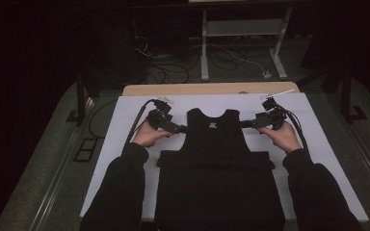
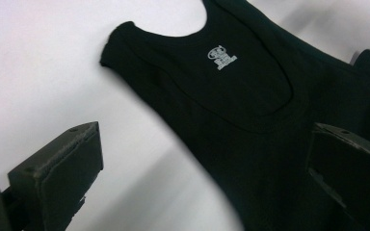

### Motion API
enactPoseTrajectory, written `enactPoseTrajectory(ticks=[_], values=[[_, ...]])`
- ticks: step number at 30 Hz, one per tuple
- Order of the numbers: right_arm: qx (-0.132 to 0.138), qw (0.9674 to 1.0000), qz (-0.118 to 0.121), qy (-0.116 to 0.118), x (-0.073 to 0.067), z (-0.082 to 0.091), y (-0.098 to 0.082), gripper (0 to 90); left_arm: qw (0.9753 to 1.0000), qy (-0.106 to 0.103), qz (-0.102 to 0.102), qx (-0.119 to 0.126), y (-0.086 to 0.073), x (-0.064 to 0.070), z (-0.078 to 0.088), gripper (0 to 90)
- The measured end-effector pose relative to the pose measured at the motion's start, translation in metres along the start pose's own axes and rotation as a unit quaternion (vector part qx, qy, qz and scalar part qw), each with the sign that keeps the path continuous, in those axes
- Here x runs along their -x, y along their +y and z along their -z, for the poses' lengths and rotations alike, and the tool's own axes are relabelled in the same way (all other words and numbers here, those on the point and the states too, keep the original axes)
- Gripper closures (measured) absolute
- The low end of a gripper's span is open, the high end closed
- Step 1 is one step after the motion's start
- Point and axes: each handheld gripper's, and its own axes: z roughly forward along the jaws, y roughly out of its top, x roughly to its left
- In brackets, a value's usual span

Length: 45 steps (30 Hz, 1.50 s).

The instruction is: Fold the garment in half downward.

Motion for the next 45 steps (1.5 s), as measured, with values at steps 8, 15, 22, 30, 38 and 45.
enactPoseTrajectory(ticks=[8,15,22,30,38,45], values=[[-0.008,1.0000,0.000,0.004,-0.001,-0.012,-0.003,0.3,1.0000,-0.004,0.003,-0.008,0.000,0.005,-0.014,0.0],[-0.015,0.9999,0.001,0.004,-0.002,-0.019,-0.004,0.3,0.9998,-0.005,-0.001,-0.017,-0.001,0.005,-0.024,0.0],[-0.019,0.9998,0.001,0.004,-0.003,-0.027,-0.006,0.3,0.9997,0.001,0.012,-0.022,-0.004,0.003,-0.035,0.0],[-0.019,0.9998,0.000,0.000,-0.004,-0.036,-0.008,0.4,0.9996,0.002,0.015,-0.024,-0.006,0.004,-0.046,0.0],[-0.028,0.9996,0.005,-0.006,-0.006,-0.048,-0.011,0.6,0.9993,-0.004,0.030,-0.020,-0.007,0.005,-0.058,0.0],[-0.028,0.9995,0.010,-0.008,-0.007,-0.054,-0.013,4.7,0.9991,0.029,0.022,-0.023,-0.006,0.007,-0.060,10.0]])
